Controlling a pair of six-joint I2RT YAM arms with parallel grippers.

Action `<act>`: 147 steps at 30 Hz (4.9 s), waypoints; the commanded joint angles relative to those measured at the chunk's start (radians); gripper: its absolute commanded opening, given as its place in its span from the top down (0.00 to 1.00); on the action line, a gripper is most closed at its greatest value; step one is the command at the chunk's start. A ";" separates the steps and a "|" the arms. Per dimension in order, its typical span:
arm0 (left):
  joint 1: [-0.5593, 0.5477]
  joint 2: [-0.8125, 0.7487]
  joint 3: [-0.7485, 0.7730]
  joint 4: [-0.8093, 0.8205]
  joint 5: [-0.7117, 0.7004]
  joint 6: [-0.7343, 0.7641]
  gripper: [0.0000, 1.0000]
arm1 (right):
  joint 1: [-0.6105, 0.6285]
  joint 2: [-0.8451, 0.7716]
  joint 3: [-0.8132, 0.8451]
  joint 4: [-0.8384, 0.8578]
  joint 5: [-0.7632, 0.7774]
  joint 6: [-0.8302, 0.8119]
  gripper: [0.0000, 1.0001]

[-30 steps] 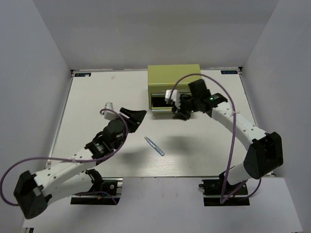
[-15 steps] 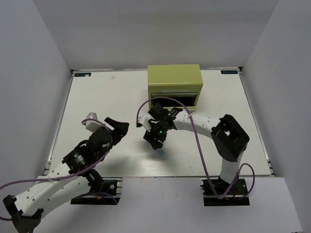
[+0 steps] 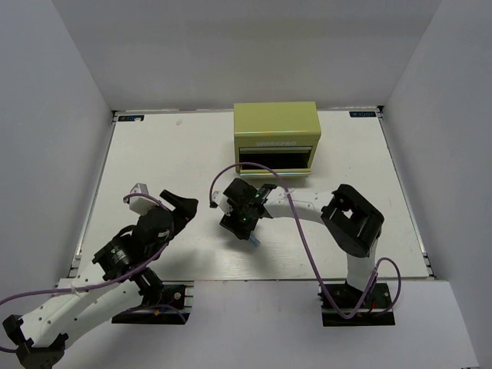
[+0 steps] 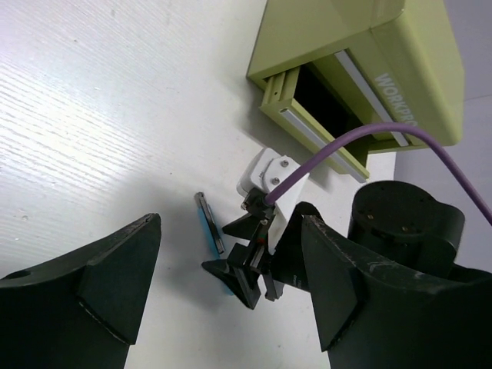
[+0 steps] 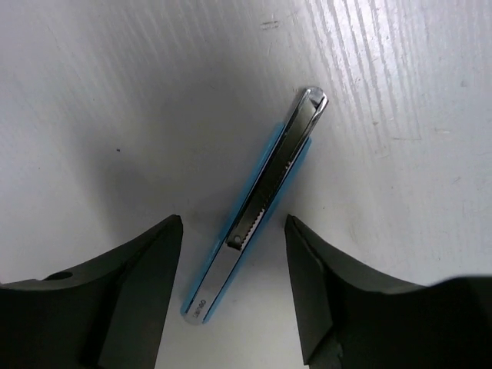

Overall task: Sort the stationery into containers
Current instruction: Pick up the stationery from the center of the board, then place the stationery in the drawer, then close the drawer in the storage box, then reset both arms

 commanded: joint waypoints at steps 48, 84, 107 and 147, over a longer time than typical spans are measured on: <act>0.002 -0.034 -0.046 0.006 0.002 -0.038 0.15 | -0.352 -0.222 0.113 0.114 0.076 -0.905 1.00; 0.002 0.022 -0.064 0.068 0.011 -0.010 0.13 | -0.450 -0.115 0.265 -0.383 -0.417 -1.052 1.00; 0.002 0.041 -0.064 0.087 0.020 -0.010 0.10 | -0.444 0.034 0.164 0.256 0.164 -0.725 1.00; 0.002 0.426 0.148 0.390 0.316 0.536 0.01 | -0.466 -0.602 -0.156 0.310 -0.084 -0.112 0.10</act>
